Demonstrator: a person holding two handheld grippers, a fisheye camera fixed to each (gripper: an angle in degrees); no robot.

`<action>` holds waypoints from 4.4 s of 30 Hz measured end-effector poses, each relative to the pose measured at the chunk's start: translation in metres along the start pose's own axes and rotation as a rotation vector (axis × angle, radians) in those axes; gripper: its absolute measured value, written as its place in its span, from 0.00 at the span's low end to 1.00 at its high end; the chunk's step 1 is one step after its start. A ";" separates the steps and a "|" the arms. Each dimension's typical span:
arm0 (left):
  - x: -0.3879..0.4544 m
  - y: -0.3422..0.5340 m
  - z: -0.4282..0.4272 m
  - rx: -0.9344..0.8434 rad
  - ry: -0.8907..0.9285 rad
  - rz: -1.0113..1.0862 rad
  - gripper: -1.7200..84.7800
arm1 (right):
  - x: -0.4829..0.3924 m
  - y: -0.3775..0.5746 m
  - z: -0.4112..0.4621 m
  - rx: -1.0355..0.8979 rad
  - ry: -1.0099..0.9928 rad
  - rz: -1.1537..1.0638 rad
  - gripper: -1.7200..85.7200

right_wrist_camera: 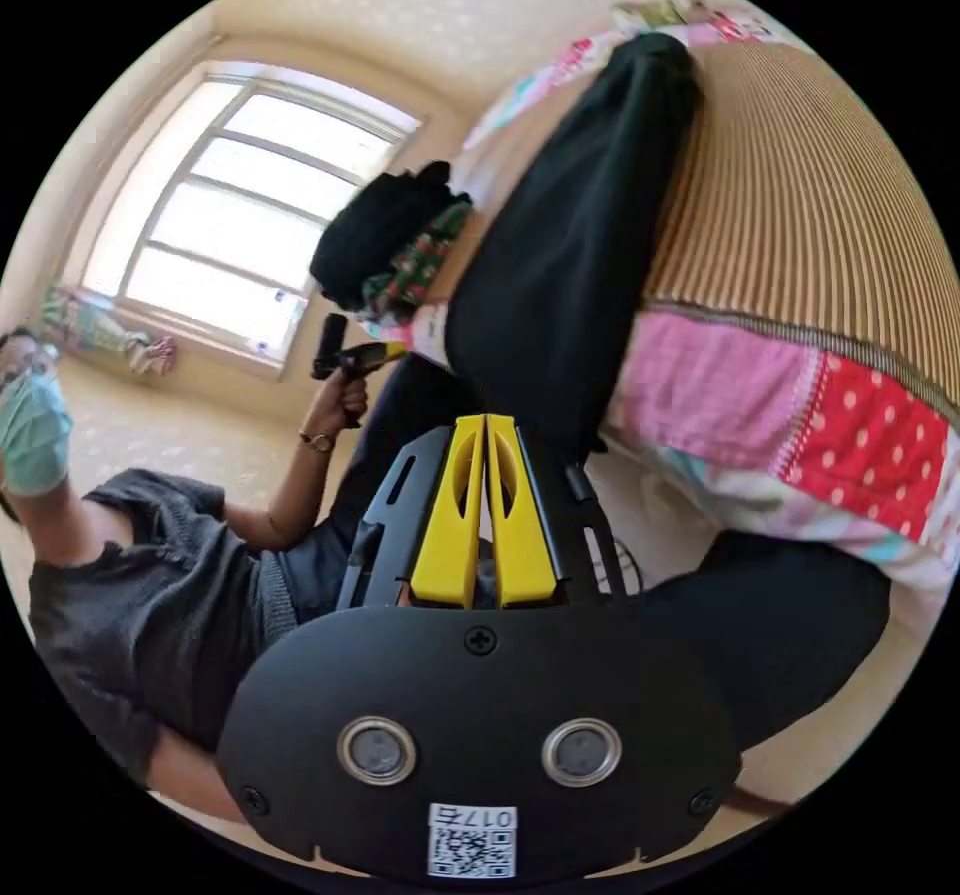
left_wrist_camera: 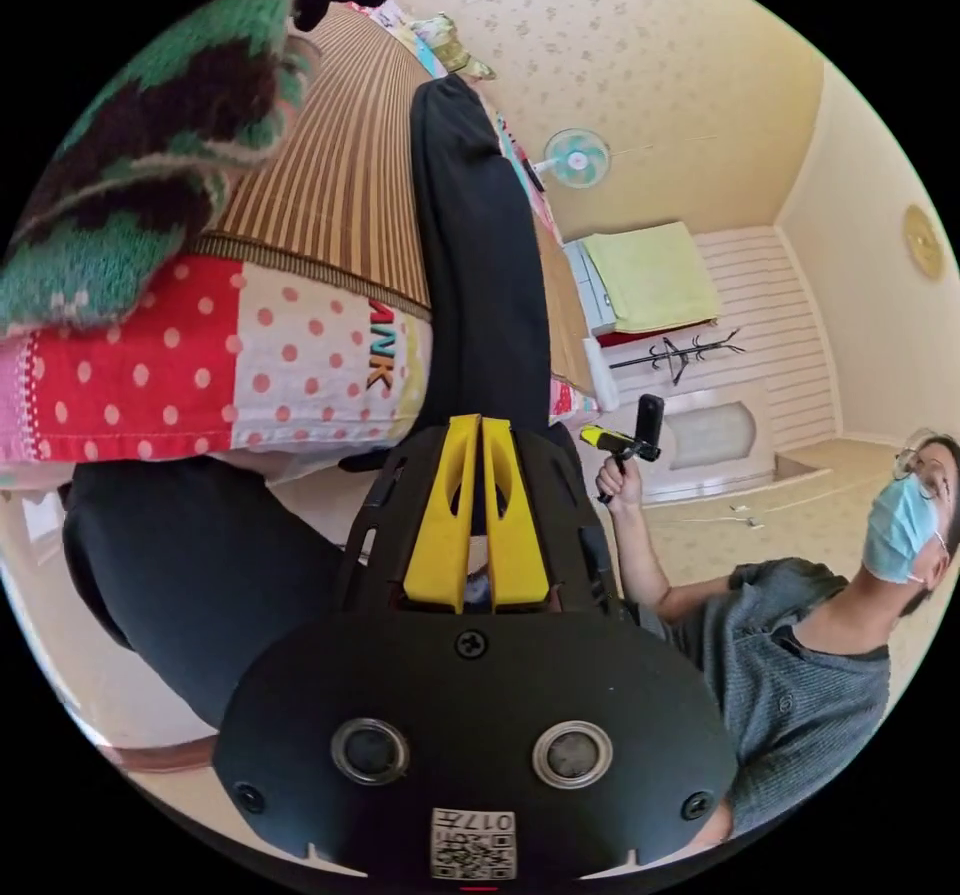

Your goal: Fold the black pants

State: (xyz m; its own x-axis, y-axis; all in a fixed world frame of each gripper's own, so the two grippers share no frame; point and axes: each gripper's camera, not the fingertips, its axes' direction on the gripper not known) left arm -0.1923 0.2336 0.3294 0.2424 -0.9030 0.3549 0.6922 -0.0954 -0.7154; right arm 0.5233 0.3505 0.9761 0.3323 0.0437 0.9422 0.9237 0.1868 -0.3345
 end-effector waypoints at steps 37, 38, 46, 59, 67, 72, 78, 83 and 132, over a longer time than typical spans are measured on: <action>0.052 -0.037 0.026 0.226 -0.238 0.167 0.02 | -0.038 -0.026 -0.023 0.217 0.029 -0.003 0.04; 0.043 -0.037 0.032 0.199 -0.267 0.133 0.02 | -0.035 -0.029 -0.009 0.167 0.058 0.013 0.04; -0.012 -0.014 0.062 0.194 -0.265 0.026 0.05 | -0.012 -0.031 0.017 0.056 0.110 0.092 0.04; -0.006 0.010 0.088 0.257 -0.362 0.161 0.07 | 0.007 -0.065 -0.038 0.351 0.064 0.054 0.12; -0.002 0.013 0.105 0.278 -0.411 0.194 0.07 | 0.045 -0.177 -0.027 0.306 -0.068 0.111 0.11; 0.000 0.013 0.110 0.281 -0.415 0.197 0.07 | 0.086 -0.207 -0.057 0.435 -0.436 0.213 0.05; 0.004 0.010 0.114 0.279 -0.414 0.202 0.07 | 0.055 -0.189 -0.086 0.490 -0.172 0.177 0.04; 0.009 0.009 0.118 0.284 -0.420 0.202 0.07 | 0.045 -0.186 -0.045 0.369 0.007 0.145 0.12; 0.055 -0.015 0.050 0.483 -0.291 0.315 0.06 | -0.031 -0.069 0.030 0.389 0.294 0.067 0.08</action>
State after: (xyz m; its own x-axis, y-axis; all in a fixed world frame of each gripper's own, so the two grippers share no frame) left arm -0.1554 0.2061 0.3892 0.6112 -0.6999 0.3697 0.7696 0.4163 -0.4842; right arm 0.4434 0.3659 0.9707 0.4802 -0.2003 0.8540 0.7775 0.5480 -0.3087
